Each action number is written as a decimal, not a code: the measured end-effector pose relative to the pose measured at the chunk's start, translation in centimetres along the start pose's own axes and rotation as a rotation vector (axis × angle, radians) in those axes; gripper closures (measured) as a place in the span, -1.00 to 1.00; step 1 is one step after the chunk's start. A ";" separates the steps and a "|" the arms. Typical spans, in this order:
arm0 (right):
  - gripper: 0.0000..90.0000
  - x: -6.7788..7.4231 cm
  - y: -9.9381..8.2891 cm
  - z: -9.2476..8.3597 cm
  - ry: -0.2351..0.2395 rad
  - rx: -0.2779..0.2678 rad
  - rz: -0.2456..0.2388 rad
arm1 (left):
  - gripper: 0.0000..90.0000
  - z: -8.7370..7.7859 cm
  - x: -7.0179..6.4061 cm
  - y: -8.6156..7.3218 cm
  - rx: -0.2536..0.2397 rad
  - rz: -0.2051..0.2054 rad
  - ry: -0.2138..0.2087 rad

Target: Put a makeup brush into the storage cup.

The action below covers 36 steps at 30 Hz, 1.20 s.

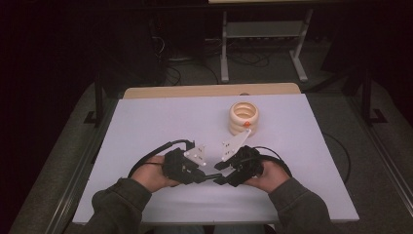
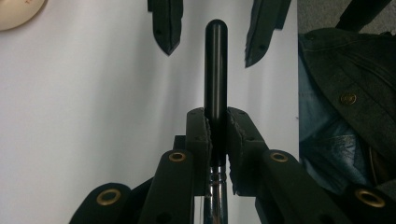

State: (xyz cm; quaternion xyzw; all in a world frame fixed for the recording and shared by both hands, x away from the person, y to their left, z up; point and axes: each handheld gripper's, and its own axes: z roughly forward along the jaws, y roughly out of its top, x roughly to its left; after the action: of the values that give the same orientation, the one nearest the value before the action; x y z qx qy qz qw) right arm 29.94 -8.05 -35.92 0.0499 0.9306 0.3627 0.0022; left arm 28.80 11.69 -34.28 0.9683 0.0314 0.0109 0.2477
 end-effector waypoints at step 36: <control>0.19 0.1 -3.6 0.0 0.095 0.025 0.027 | 0.69 1.6 -0.1 -1.7 0.018 -0.004 -0.088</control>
State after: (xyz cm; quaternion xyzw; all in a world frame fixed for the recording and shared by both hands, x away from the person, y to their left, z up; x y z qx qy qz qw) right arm 29.53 -10.68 -38.37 0.0454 0.9333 0.3531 -0.0473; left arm 28.68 12.44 -36.54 0.9699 0.0226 -0.0323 0.2403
